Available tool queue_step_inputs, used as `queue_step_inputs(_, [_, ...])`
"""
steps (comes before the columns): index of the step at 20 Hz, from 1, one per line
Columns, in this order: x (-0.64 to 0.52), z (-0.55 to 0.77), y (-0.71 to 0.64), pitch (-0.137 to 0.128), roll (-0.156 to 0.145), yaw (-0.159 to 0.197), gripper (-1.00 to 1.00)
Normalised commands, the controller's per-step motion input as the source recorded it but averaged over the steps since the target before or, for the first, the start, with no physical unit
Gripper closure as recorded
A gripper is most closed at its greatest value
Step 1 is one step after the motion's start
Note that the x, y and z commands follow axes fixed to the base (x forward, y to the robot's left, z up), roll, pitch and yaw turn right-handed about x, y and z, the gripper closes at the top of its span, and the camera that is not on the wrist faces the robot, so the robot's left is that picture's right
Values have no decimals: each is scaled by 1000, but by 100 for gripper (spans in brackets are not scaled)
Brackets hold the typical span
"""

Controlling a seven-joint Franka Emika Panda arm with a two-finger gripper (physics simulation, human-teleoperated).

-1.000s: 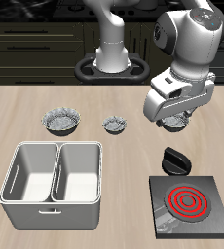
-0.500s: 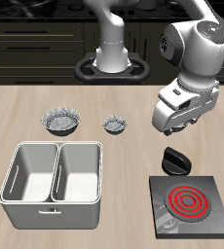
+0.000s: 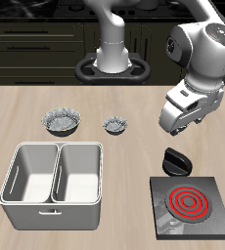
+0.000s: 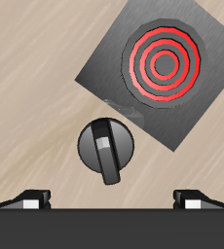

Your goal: Turn off the flat stove and place the largest bowl on it

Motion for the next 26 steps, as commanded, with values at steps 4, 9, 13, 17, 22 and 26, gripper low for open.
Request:
queue_step_inputs(4, [-18,-158,-40,7,-18,32,-100])
queue_step_inputs(9, [-35,-164,-20,-1,-8,35,-100])
queue_step_inputs(13, [-135,-304,22,18,11,56,-100])
queue_step_inputs(17, [-30,-136,-19,4,1,32,-100])
queue_step_inputs(22, [-13,-172,-53,7,-15,20,-100])
queue_step_inputs(26, [-19,-216,-66,19,-7,17,-100])
